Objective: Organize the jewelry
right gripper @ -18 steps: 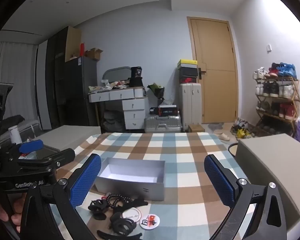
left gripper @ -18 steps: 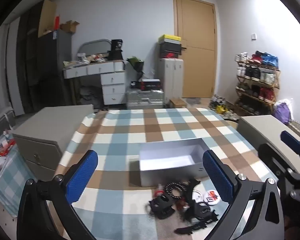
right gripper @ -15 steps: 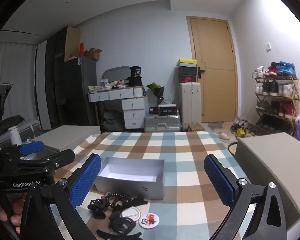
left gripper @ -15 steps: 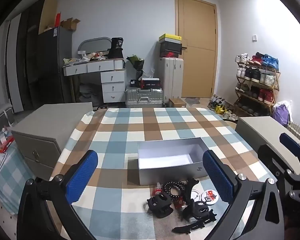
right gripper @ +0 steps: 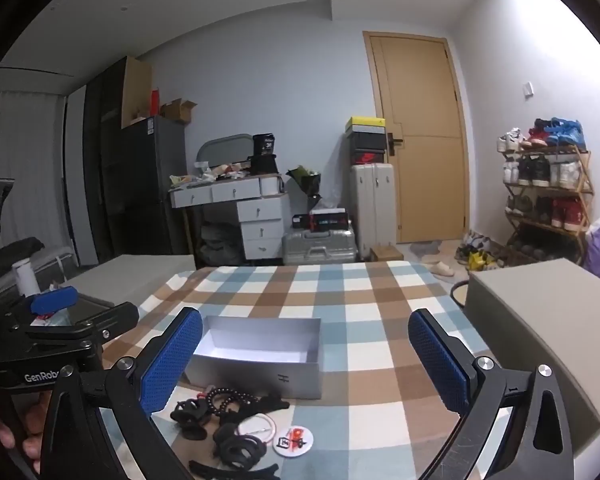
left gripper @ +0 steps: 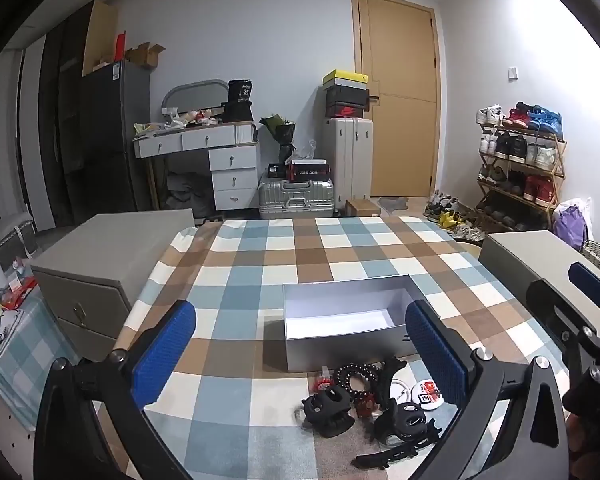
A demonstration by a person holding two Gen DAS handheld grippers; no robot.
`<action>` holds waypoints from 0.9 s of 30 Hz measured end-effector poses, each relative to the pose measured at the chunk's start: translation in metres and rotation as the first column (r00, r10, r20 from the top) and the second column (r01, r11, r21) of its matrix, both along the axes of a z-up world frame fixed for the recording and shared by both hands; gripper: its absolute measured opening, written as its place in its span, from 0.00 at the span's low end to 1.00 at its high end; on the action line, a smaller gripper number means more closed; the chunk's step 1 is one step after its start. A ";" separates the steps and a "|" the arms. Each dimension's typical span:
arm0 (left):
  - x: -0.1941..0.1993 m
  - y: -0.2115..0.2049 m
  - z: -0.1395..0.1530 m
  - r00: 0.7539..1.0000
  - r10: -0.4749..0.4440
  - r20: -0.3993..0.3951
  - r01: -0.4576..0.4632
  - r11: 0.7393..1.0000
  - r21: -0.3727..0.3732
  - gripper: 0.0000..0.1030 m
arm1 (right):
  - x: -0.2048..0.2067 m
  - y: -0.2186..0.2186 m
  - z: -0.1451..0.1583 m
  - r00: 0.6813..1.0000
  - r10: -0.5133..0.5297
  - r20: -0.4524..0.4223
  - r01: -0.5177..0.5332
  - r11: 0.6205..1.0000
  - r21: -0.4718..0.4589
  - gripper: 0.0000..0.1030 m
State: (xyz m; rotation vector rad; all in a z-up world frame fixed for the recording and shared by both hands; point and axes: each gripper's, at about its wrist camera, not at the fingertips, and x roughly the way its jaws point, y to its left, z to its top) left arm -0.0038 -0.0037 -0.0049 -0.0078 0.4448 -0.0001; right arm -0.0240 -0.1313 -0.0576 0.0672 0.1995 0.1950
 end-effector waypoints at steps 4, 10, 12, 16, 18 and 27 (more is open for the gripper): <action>0.002 0.003 -0.002 1.000 0.006 -0.012 -0.006 1.000 -0.013 0.99 | 0.000 0.002 -0.001 1.000 0.004 0.004 -0.004 1.000 -0.007 1.00; 0.001 0.004 -0.001 1.000 0.008 -0.009 -0.008 1.000 -0.010 0.99 | -0.001 0.003 0.002 1.000 0.009 0.008 -0.008 1.000 -0.008 1.00; 0.001 0.004 -0.001 1.000 0.007 -0.011 -0.008 1.000 -0.010 0.99 | -0.001 0.003 0.002 1.000 0.007 0.010 -0.007 1.000 -0.009 1.00; 0.001 0.005 -0.001 1.000 0.008 -0.011 -0.008 1.000 -0.012 0.99 | -0.001 0.003 0.004 1.000 0.010 0.013 -0.010 1.000 -0.010 1.00; 0.001 0.005 -0.001 1.000 0.007 -0.011 -0.007 1.000 -0.012 0.99 | -0.002 0.003 0.004 1.000 0.010 0.014 -0.010 1.000 -0.013 1.00; 0.001 0.010 -0.003 1.000 0.009 -0.020 -0.010 1.000 -0.019 0.99 | -0.001 0.003 0.003 1.000 0.010 0.013 -0.010 1.000 -0.014 1.00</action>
